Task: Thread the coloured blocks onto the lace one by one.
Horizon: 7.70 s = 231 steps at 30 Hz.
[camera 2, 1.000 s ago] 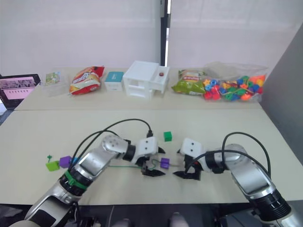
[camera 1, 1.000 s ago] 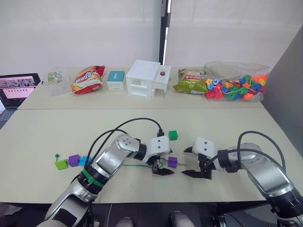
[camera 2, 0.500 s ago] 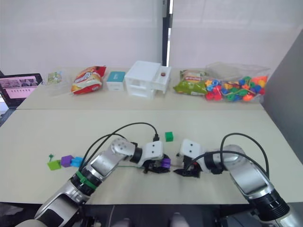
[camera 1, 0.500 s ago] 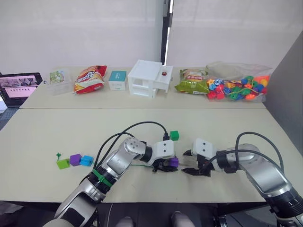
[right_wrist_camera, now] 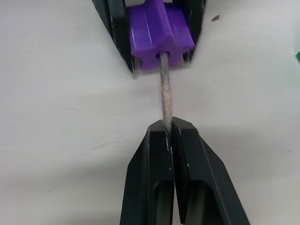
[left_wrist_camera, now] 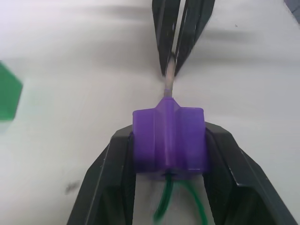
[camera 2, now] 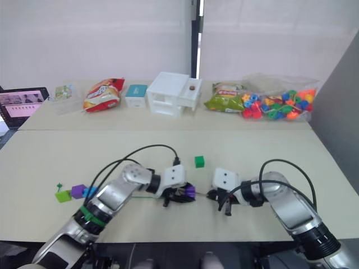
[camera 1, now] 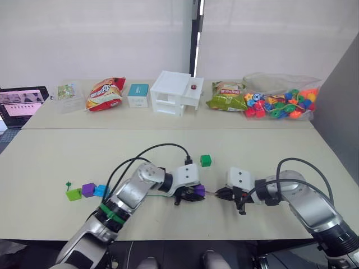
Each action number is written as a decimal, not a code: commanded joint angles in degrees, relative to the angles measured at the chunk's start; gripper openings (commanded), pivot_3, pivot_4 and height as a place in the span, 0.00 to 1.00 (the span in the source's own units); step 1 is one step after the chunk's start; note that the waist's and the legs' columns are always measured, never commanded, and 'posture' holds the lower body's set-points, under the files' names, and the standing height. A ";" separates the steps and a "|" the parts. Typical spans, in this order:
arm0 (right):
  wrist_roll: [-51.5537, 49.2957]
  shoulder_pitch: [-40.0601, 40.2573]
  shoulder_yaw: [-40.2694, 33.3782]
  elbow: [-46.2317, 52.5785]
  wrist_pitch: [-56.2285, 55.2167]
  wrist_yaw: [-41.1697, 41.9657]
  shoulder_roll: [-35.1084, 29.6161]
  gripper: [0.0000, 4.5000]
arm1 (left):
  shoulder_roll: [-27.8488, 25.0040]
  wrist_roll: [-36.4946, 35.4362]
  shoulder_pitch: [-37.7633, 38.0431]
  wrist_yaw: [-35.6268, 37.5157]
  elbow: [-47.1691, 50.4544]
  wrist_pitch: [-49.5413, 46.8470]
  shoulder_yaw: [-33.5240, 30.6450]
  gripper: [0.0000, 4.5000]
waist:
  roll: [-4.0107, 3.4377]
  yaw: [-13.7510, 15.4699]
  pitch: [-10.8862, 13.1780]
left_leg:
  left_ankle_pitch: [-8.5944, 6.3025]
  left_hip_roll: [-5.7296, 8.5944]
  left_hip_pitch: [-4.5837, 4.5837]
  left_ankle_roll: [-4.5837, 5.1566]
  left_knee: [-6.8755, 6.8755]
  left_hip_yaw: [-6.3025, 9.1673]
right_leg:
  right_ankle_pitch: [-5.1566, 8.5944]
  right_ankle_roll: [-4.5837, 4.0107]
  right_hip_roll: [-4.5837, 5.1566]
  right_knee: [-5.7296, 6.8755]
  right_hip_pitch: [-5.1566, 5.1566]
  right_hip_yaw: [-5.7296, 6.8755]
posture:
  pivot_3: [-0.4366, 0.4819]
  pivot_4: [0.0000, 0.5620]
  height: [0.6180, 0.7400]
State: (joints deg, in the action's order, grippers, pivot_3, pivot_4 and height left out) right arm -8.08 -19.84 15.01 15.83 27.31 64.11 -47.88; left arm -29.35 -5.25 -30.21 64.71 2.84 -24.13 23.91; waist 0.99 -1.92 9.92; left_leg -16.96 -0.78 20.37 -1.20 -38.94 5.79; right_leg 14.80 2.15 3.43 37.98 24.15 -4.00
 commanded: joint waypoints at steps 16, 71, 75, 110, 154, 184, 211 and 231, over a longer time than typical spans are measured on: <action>-1.22 -1.07 -2.40 4.27 1.15 0.58 -1.42 0.00 | -30.46 -6.90 17.35 9.85 -6.84 13.82 -22.55 0.42 | -0.07 -0.35 0.03 | 0.00 -0.05 -0.06 0.00 0.08 -0.07 | 0.02 -0.02 0.01 -0.03 -0.03 0.03 | 0.48 0.27 1.00; 1.35 -11.62 8.72 12.74 22.25 -10.37 11.49 0.15 | -8.52 -9.25 4.13 1.57 7.64 -0.56 -9.26 0.00 | -0.01 -0.55 0.03 | 0.00 -0.01 0.08 0.00 0.03 0.04 | 0.00 -0.02 0.01 0.02 0.09 0.05 | 0.48 0.27 1.00; -2.20 -4.99 -0.28 19.03 29.09 -15.17 12.72 0.44 | -10.58 -9.77 5.94 1.56 9.02 -1.33 -10.62 0.00 | -0.01 -0.47 0.03 | 0.00 0.00 0.11 0.00 0.04 0.07 | 0.00 -0.02 0.03 0.01 0.10 0.06 | 0.48 0.27 1.00; 4.29 1.94 -8.57 3.67 19.09 -64.76 56.41 0.26 | -13.95 -11.44 7.46 0.31 11.53 -4.96 -13.47 0.00 | -0.06 -1.05 0.03 | 0.04 -0.02 0.03 -0.08 0.26 0.07 | 0.00 -0.03 0.01 0.04 0.17 0.04 | 0.48 0.27 1.00; 4.18 -28.04 18.28 -24.02 -28.33 19.15 8.74 1.00 | -14.75 -12.39 10.20 0.78 15.49 -7.16 -13.41 0.00 | 0.02 -1.85 0.05 | 0.01 -0.05 0.02 -0.02 0.19 -0.02 | 0.00 -0.01 0.04 -0.28 0.00 0.06 | 0.48 0.27 1.00; 7.03 -19.18 10.58 -16.95 -9.10 9.42 15.08 0.26 | -13.17 -8.54 5.07 -6.60 19.18 -16.49 -4.86 0.00 | 0.01 -0.85 0.06 | 0.01 0.00 0.06 -0.03 0.09 0.04 | -0.01 -0.02 0.03 0.02 0.12 0.04 | 0.48 0.27 1.00; 7.60 -16.89 12.22 -10.38 -1.19 7.42 14.35 0.26 | -10.48 -5.73 2.62 -7.56 16.92 -13.37 -3.69 0.00 | 0.02 -0.69 0.05 | 0.01 0.00 0.03 -0.03 0.08 0.04 | -0.01 -0.02 0.02 0.01 0.07 0.04 | 0.48 0.27 1.00; 7.53 -16.39 12.61 -8.79 1.78 6.19 14.39 0.26 | -6.80 -5.54 0.72 -7.96 16.12 -13.43 -2.28 0.00 | 0.02 -0.58 0.05 | 0.01 0.01 0.04 -0.03 0.07 0.04 | -0.01 -0.02 0.03 0.00 0.07 0.05 | 0.48 0.27 1.00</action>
State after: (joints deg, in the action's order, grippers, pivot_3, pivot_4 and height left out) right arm -0.64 -37.16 26.54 5.95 28.25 70.38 -33.57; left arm -37.00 -10.58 -27.55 56.85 17.70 -39.00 21.74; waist 1.01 -2.50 9.97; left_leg -16.94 -0.77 20.41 -1.23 -38.86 5.83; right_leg 14.79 2.13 3.46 37.98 24.22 -3.95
